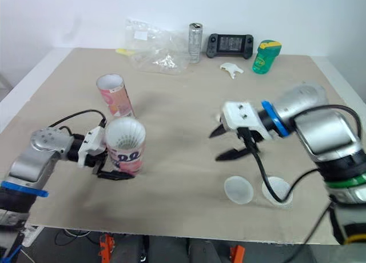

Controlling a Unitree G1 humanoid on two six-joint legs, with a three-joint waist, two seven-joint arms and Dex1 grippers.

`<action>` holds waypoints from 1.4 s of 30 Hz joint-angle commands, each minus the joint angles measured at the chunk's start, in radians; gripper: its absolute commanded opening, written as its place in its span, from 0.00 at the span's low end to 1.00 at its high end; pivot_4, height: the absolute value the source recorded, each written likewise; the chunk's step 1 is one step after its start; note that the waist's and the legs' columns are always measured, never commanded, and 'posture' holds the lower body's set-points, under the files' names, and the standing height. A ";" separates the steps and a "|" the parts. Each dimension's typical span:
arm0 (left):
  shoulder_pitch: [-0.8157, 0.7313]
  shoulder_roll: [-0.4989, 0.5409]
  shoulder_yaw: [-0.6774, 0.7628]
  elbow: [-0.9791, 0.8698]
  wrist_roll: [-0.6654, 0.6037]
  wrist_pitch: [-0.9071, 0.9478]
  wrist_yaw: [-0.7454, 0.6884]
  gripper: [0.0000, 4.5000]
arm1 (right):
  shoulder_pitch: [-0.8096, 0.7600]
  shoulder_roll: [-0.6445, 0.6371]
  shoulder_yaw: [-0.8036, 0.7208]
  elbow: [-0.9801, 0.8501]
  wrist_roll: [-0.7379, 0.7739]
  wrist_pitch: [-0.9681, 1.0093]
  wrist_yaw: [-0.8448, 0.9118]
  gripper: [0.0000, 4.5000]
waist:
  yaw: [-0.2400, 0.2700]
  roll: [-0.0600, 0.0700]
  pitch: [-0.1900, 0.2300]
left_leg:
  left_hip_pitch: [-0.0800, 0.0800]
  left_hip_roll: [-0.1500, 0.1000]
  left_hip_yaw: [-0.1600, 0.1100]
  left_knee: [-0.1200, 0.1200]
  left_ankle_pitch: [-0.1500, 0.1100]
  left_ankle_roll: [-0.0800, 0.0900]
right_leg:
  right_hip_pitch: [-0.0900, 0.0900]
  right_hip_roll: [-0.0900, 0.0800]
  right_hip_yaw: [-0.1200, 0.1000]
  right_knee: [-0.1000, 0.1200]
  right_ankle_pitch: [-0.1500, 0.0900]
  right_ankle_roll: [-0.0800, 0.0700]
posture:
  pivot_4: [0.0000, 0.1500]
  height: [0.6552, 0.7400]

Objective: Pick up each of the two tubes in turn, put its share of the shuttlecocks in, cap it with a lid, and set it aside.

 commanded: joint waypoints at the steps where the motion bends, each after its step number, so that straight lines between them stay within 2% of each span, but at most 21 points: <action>1: -0.009 -0.076 -0.029 0.042 0.017 -0.056 0.037 0.84 | 0.024 -0.059 0.018 0.007 -0.029 -0.083 0.041 0.88 | -0.004 0.000 0.000 | 0.000 0.000 0.000 0.000 0.000 0.000 | 0.000 0.000 0.000 0.000 0.000 0.000 | 1.00 0.81; 11: 0.039 -0.219 -0.112 0.191 0.094 -0.128 0.100 0.84 | 0.083 -0.014 0.087 0.106 -0.163 -0.144 0.015 0.88 | -0.016 0.000 0.001 | 0.001 -0.001 0.001 0.003 0.000 -0.001 | 0.002 0.000 0.002 0.000 0.000 0.008 | 1.00 0.81; 17: 0.065 -0.225 -0.142 0.279 0.160 -0.228 0.116 0.84 | 0.107 0.009 0.095 0.113 -0.213 -0.163 0.004 0.88 | -0.015 0.000 0.000 | 0.006 -0.001 0.000 0.003 0.001 -0.002 | 0.007 0.000 0.002 0.000 0.001 0.008 | 1.00 0.81; 25: 0.046 -0.237 -0.141 0.313 0.160 -0.250 0.130 0.84 | 0.146 0.035 0.127 0.108 -0.323 -0.219 -0.017 0.88 | -0.016 0.001 0.000 | 0.016 -0.001 0.000 0.003 0.001 -0.002 | 0.017 -0.001 0.003 -0.001 -0.001 0.008 | 1.00 0.81; 28: 0.040 -0.238 -0.141 0.327 0.161 -0.256 0.133 0.84 | 0.148 0.049 0.130 0.111 -0.341 -0.224 -0.020 0.73 | -0.016 0.000 -0.001 | 0.018 -0.001 0.000 0.003 0.002 -0.003 | 0.018 -0.001 0.003 -0.001 -0.001 0.007 | 1.00 0.81; 31: 0.037 -0.242 -0.142 0.333 0.161 -0.257 0.138 0.84 | 0.140 0.060 0.129 0.102 -0.335 -0.217 0.000 0.40 | -0.016 -0.002 -0.002 | 0.019 -0.001 0.001 0.003 0.003 -0.005 | 0.019 -0.001 0.003 -0.001 0.000 0.007 | 1.00 0.81; 32: 0.038 -0.243 -0.142 0.332 0.159 -0.254 0.138 0.84 | 0.137 0.063 0.128 0.098 -0.331 -0.212 0.006 0.32 | -0.017 -0.002 -0.002 | 0.019 -0.001 0.001 0.003 0.003 -0.005 | 0.019 -0.001 0.003 -0.001 0.000 0.007 | 1.00 0.81; 33: 0.038 -0.245 -0.141 0.334 0.157 -0.254 0.139 0.84 | 0.130 0.068 0.126 0.098 -0.330 -0.208 0.009 0.19 | -0.017 -0.002 -0.002 | 0.020 -0.001 0.001 0.003 0.003 -0.005 | 0.019 -0.001 0.004 -0.001 0.001 0.007 | 1.00 0.81; 35: 0.036 -0.248 -0.139 0.336 0.156 -0.252 0.144 0.84 | 0.122 0.073 0.123 0.100 -0.328 -0.207 0.018 0.00 | -0.017 -0.002 -0.002 | 0.020 -0.001 0.001 0.003 0.004 -0.006 | 0.019 -0.001 0.004 -0.001 0.001 0.007 | 1.00 0.81; 42: 0.034 -0.251 -0.134 0.338 0.151 -0.244 0.147 0.84 | 0.067 0.088 0.105 0.043 -0.231 -0.135 0.041 0.00 | -0.017 -0.001 -0.002 | 0.020 -0.001 0.001 0.003 0.004 -0.006 | 0.019 -0.001 0.004 -0.001 0.001 0.007 | 1.00 0.81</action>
